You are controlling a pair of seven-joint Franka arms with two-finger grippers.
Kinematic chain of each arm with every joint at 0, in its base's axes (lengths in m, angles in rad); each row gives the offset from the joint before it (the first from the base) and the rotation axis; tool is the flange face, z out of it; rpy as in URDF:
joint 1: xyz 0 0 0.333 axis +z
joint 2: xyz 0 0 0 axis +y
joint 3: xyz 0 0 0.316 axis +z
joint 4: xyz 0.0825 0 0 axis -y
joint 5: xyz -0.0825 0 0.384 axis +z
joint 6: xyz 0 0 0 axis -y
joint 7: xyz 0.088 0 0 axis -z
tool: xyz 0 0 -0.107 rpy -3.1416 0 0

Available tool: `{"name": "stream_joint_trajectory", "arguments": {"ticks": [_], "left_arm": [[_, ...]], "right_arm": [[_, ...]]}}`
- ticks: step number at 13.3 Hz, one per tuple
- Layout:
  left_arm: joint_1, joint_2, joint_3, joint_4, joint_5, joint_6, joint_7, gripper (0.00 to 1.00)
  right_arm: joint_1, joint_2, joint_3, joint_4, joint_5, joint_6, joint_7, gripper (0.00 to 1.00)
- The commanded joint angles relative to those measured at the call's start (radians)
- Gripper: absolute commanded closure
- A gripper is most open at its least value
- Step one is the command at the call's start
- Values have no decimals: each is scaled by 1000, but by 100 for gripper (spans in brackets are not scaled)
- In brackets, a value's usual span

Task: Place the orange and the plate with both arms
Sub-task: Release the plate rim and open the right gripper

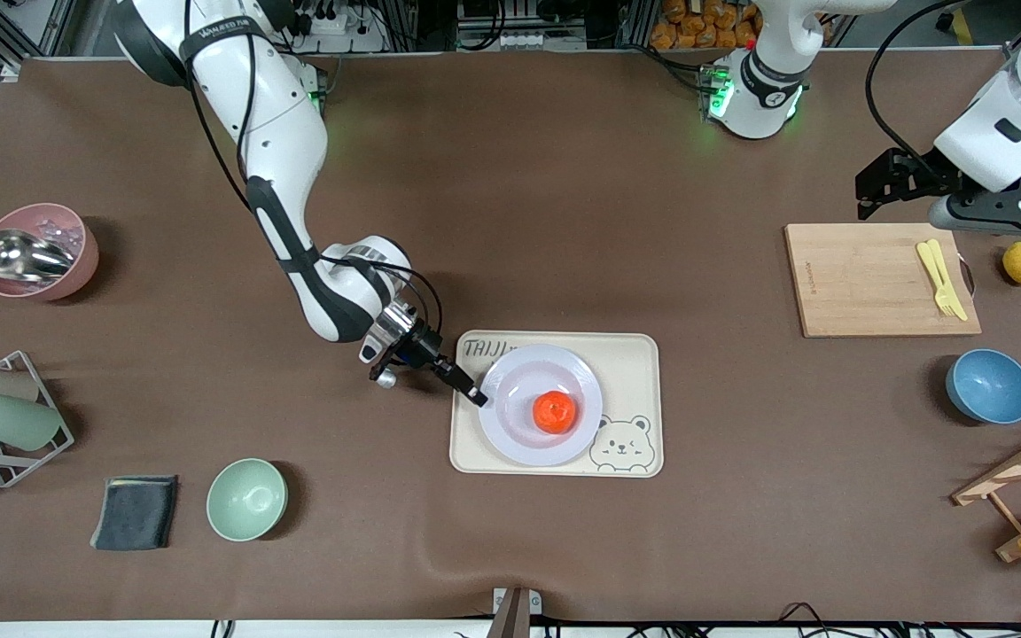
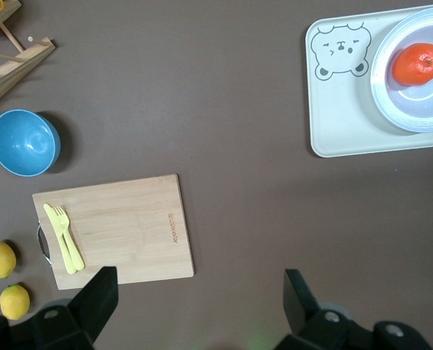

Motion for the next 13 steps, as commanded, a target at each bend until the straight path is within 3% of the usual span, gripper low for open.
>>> {"name": "stream_joint_trajectory", "arguments": {"ticks": [1,5,10,13], "left_arm": [[5,-4,-1,6,-26,-3,6,0],[5,-4,-1,6,-26,-3,4,0],[5,-4,-1,6,-26,-3,6,0],[5,-4,-1,6,-26,-3,6,0]], "right_arm": [[-1,10,20,67,-4,125,14,62],[2,5,21,78,-135,165,159,62],[-2,-16,20,60,-595,165,587,61],[-18,-18,17,58,-805,153,756,60]]}}
